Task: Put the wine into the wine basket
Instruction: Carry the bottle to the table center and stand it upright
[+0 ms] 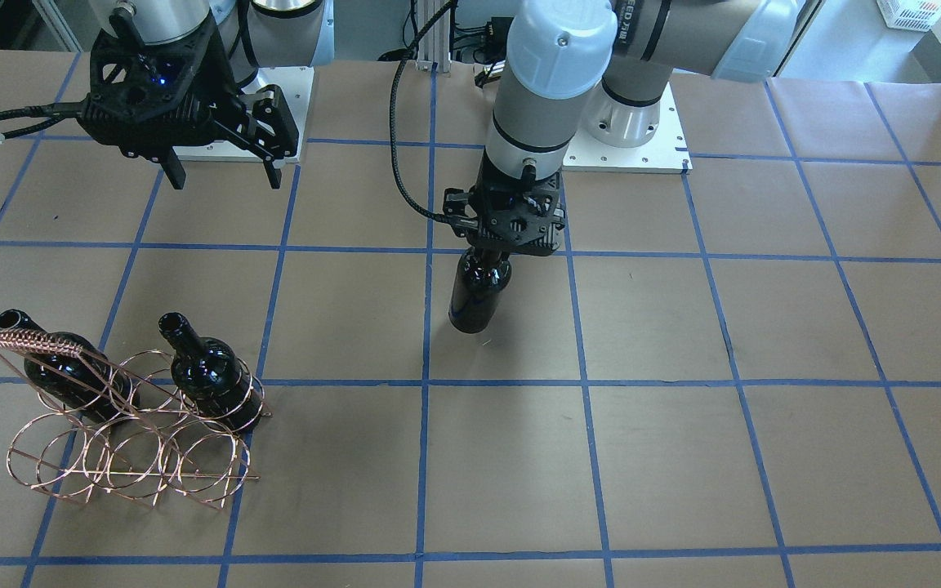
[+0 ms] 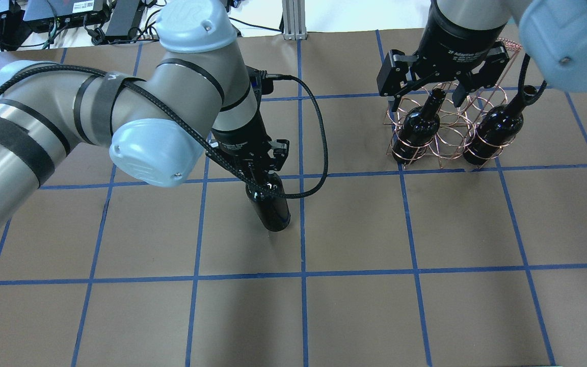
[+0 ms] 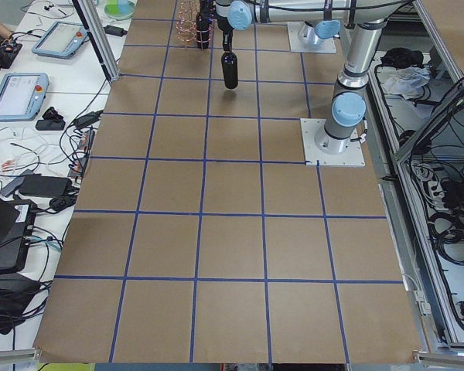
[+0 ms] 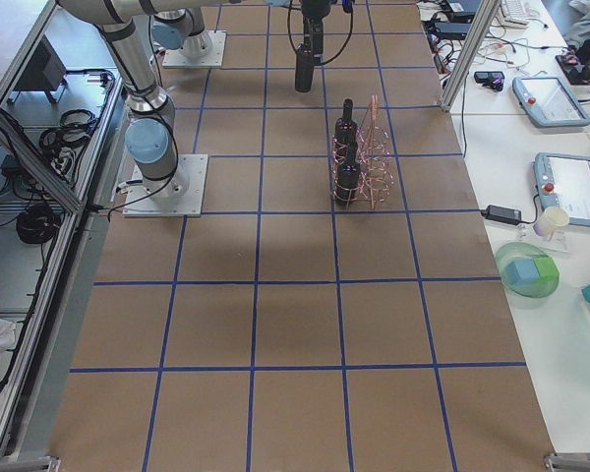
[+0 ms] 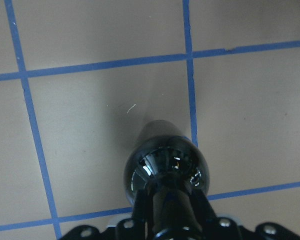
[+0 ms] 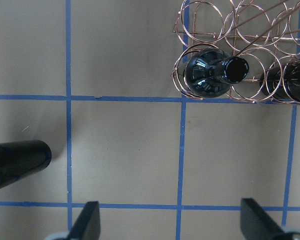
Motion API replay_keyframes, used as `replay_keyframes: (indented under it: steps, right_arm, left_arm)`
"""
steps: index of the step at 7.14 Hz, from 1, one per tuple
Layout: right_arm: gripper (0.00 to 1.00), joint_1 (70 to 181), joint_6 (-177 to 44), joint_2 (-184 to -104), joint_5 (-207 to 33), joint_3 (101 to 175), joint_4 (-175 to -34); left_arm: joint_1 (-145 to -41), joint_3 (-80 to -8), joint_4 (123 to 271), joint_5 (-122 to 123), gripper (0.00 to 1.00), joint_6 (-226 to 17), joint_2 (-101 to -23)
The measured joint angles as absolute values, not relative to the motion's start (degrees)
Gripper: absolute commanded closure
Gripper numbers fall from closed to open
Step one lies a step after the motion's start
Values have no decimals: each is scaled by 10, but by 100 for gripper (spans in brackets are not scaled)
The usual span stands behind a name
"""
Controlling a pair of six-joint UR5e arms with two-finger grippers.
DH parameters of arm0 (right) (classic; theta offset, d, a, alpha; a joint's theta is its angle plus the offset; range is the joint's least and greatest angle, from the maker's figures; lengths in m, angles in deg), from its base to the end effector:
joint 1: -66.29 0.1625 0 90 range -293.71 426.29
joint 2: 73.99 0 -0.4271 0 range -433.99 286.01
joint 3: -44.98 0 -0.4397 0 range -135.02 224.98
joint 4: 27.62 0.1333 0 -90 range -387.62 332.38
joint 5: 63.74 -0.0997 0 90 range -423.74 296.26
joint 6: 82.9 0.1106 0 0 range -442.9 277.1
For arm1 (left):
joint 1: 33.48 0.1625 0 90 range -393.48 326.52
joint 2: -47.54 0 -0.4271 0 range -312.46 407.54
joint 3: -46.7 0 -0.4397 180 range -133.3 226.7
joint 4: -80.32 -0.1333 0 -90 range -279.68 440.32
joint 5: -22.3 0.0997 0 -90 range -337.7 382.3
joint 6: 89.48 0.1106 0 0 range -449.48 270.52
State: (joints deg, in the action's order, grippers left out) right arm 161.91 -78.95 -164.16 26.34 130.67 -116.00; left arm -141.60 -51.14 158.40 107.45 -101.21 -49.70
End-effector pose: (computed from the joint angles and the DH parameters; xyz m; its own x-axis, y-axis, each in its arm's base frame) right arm 0.1856 -0.5265 0.5185 -0.9996 -0.0292 -0.0020 -0.0290 0.9983 -0.0499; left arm -0.3134 -0.4991 0.3563 -0.9918 0.1062 0.0714 0.1112 0.9912 0.0711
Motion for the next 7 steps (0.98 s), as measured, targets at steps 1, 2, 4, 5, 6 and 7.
replay_keyframes:
  steps: [1,2,4,5,6,7]
  right_arm:
    - [0,1619,-789,-1642,263,1307,-1160]
    - [0,1619,-789,-1642,263,1307,-1160]
    - [0,1619,-789,-1642,263,1307,-1160]
    - [0,1619,-789,-1642,263,1307,-1160]
    - [0,1619,-789,-1642,263,1307,-1160]
    - [0,1619,-789,-1642,263,1307,-1160]
  left_arm:
    - [-1429,-519,1584,1074,100,-1015,-496]
    - [-1437,-521,1584,1074,100,-1015,-495]
    - [-1442,-523,1586,1077,100,-1011,-493]
    - [-1443,-525,1586,1079,100,-1009,-493]
    - [-1444,-526,1587,1079,100,-1009,-494]
    - [-1445,-530,1589,1080,100,-1009,-495]
